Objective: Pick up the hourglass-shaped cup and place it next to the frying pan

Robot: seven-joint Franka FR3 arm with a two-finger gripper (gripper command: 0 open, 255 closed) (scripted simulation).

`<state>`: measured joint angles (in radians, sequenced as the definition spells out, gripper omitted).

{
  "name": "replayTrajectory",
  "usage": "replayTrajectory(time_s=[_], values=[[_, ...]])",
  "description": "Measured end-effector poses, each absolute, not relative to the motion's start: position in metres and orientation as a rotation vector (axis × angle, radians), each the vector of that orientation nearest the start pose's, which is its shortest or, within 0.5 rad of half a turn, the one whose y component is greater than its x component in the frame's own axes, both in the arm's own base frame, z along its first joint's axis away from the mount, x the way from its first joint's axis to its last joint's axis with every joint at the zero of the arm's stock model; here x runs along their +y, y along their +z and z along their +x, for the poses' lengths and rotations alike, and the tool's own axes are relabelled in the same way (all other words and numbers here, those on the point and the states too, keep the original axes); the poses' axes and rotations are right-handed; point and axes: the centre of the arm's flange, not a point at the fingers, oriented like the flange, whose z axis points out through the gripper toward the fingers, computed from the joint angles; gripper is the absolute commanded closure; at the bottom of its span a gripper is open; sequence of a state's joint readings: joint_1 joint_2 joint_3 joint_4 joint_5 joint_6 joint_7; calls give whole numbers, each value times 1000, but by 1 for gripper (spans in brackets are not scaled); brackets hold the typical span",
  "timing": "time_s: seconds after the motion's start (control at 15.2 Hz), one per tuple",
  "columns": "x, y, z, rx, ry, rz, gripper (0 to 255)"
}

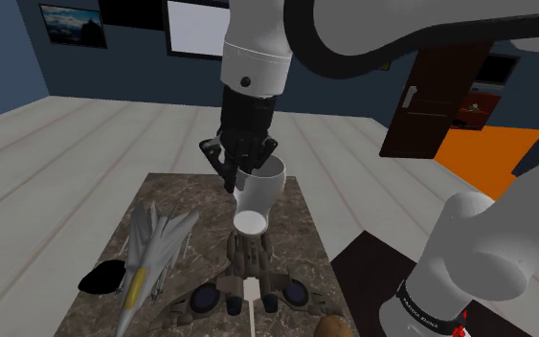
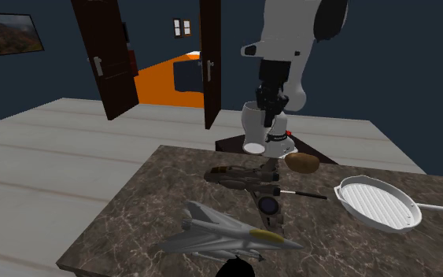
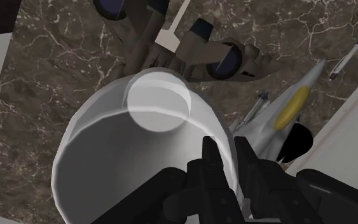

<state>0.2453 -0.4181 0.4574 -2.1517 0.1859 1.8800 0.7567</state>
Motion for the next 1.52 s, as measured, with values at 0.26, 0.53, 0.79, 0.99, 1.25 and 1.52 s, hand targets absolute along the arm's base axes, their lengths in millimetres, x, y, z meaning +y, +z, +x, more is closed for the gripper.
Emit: replayTrajectory(time_s=[0.26,0.53,0.79,0.99,1.25,1.52], values=[[345,553,275,191,-129,-3060,255],[363,548,224,191,-130,-3060,255],[382,547,177,192,-129,-3060,255],[400,537,140,192,-129,-3061,255],[412,534,90,192,-130,-3061,255],[436,528,43,191,-130,-3060,255]])
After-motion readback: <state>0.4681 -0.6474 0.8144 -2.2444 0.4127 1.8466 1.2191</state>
